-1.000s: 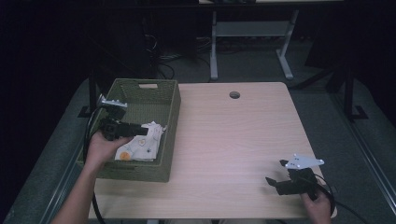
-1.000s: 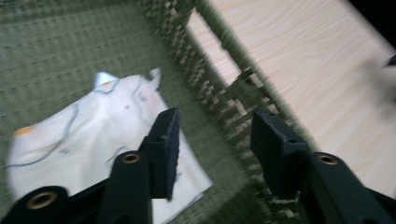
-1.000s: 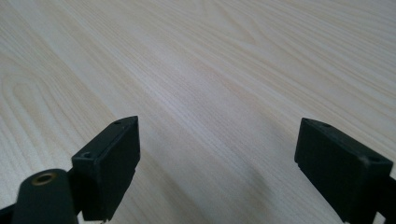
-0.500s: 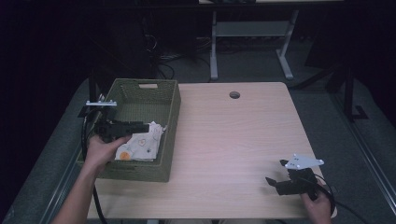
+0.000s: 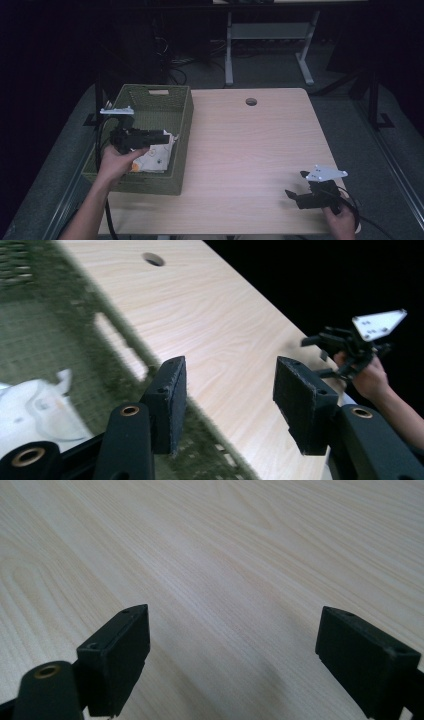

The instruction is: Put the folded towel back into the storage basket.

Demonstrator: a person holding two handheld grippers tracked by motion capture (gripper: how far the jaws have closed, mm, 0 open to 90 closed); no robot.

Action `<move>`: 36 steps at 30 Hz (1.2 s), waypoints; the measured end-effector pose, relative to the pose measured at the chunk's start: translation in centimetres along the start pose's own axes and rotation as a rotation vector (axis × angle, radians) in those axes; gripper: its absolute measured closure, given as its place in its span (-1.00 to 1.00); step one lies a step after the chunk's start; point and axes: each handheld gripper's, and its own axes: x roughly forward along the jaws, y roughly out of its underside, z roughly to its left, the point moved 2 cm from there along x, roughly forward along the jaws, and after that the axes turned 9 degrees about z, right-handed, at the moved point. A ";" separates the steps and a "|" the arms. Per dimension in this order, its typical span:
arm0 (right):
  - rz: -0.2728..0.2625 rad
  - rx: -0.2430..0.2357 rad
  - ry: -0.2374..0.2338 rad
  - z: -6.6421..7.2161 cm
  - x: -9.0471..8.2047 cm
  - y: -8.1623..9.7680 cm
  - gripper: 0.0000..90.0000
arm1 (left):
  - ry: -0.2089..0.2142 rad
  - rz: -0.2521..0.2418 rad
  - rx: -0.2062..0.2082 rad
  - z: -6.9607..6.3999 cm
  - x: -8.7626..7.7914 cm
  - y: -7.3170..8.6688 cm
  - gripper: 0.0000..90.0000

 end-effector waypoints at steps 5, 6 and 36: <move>0.001 -0.001 0.001 0.0 0.0 0.0 -0.69 | 0.017 0.019 0.043 -1.6 1.2 -0.4 0.07; 0.001 -0.002 0.000 0.0 0.0 0.0 -0.69 | 0.021 0.022 0.048 -1.8 1.4 -0.5 0.07; -0.013 0.015 -0.004 -0.6 -0.4 0.4 -0.69 | 0.125 0.139 0.185 -8.6 10.6 -2.4 0.05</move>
